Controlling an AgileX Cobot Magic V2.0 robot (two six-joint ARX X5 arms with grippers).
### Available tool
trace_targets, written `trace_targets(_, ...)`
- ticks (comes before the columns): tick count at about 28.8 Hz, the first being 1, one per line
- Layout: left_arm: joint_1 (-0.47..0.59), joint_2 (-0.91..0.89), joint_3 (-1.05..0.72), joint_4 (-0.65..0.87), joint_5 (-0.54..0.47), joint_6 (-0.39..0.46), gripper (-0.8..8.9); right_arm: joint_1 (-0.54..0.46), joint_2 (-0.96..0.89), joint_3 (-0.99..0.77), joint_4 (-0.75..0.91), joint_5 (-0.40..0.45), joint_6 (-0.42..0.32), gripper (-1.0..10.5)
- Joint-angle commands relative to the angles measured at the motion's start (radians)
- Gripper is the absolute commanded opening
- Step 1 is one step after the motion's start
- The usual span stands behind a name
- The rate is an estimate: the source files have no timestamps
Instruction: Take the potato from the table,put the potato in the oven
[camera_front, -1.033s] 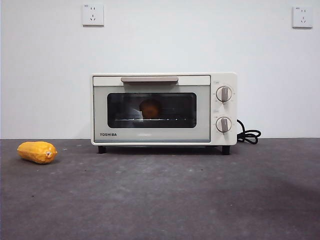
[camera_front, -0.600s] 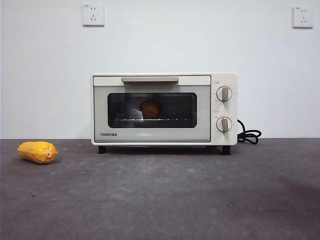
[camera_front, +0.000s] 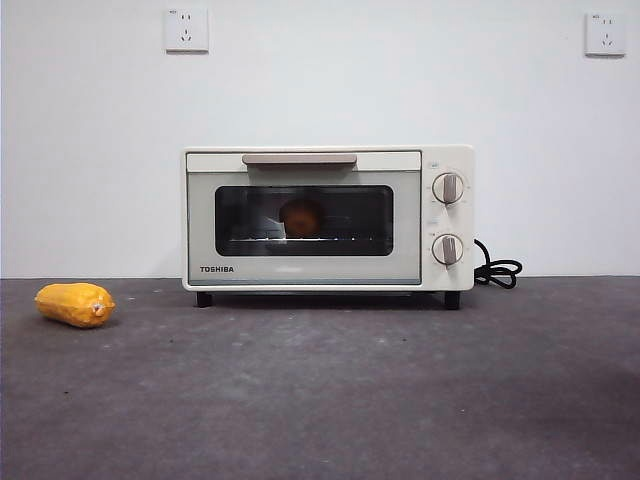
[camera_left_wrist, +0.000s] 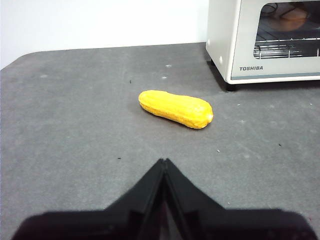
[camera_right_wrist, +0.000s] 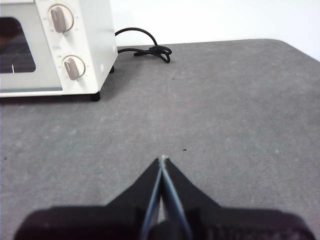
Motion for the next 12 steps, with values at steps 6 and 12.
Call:
trace_targets(6, 0.003, 0.002, -0.010, 0.010, 0.003, -0.006, -0.04, -0.001, -0.003, -0.006, -0.004, 0.010, 0.039, 0.0)
trace_targets(12, 0.003, 0.002, -0.010, 0.010, 0.003, -0.006, -0.04, -0.001, -0.003, -0.006, -0.001, 0.010, 0.033, 0.0)
